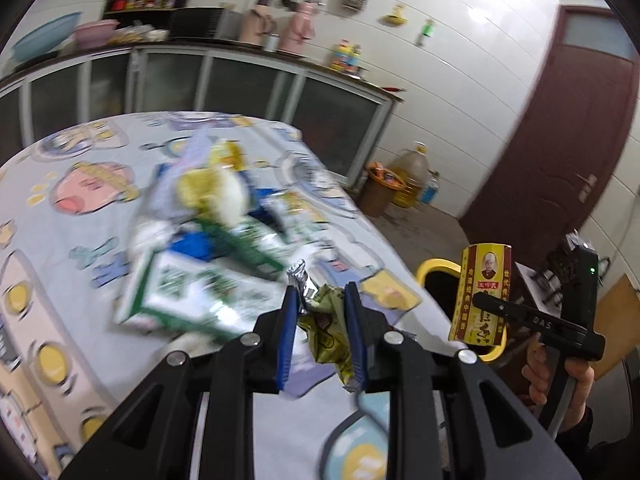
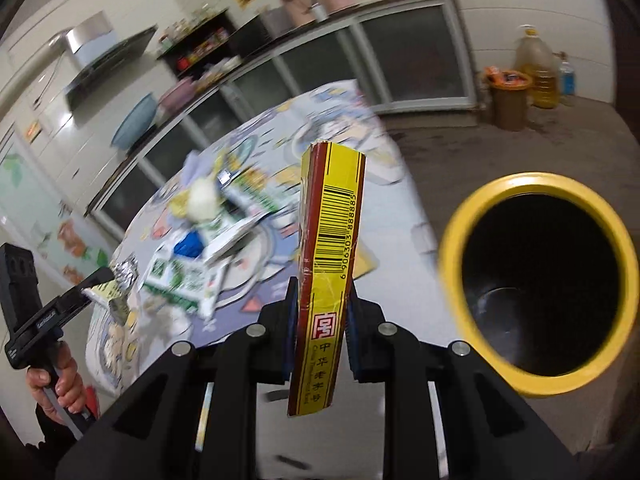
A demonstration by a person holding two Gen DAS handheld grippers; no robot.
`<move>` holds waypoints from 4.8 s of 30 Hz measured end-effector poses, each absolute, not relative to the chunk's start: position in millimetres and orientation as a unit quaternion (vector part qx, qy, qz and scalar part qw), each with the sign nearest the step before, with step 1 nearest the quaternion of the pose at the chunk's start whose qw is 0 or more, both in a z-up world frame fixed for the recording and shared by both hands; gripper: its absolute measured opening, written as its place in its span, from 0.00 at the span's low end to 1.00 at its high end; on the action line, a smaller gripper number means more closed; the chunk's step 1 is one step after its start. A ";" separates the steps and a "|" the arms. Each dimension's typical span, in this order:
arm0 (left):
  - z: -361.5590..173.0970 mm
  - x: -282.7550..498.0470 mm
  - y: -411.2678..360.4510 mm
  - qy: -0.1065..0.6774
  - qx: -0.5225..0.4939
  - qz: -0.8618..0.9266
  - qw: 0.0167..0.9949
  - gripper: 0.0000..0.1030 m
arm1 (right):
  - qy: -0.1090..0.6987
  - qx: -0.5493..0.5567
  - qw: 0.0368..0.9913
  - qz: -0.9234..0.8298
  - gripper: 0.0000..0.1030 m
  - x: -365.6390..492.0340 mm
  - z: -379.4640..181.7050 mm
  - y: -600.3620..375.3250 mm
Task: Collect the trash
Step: 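Carry both items to the yellow-rimmed bin and open both grippers over it, then move both tools back from the bin toward the table, then grasp the green snack bag with the left gripper while the right grasps a silver-green wrapper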
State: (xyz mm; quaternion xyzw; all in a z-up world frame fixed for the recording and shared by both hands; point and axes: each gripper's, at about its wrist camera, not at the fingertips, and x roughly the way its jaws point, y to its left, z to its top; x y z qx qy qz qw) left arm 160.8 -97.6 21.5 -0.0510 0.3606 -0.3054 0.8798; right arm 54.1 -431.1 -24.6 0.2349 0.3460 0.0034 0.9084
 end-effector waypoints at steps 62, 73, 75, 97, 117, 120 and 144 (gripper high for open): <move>-15.5 191.2 -352.8 0.384 -0.017 -0.442 0.811 0.85 | 0.331 0.300 0.866 -0.224 0.50 -22.5 -70.0 -583.7; 21.1 187.8 -171.2 0.325 -0.011 -0.347 0.880 0.89 | 0.325 0.221 0.911 -0.122 0.50 40.0 -41.4 -506.7; 23.7 187.4 -134.6 0.318 -0.003 -0.326 0.890 0.91 | 0.326 0.207 0.919 -0.076 0.50 57.4 -35.8 -484.0; -21.1 222.8 0.0 0.370 0.039 -0.309 0.875 0.92 | 0.357 0.046 0.929 0.089 0.61 161.5 -16.6 -343.2; -52.4 274.6 -4.3 0.458 -0.032 -0.337 0.822 0.92 | 0.381 -0.027 0.913 0.142 0.64 253.5 -32.0 -305.5; -56.7 279.2 -5.4 0.468 -0.034 -0.337 0.816 0.92 | 0.391 -0.039 0.909 0.142 0.67 275.2 -37.8 -304.3; -60.9 290.1 -22.9 0.484 -0.057 -0.352 0.799 0.32 | 0.469 -0.031 0.864 0.180 0.15 337.0 -71.4 -284.4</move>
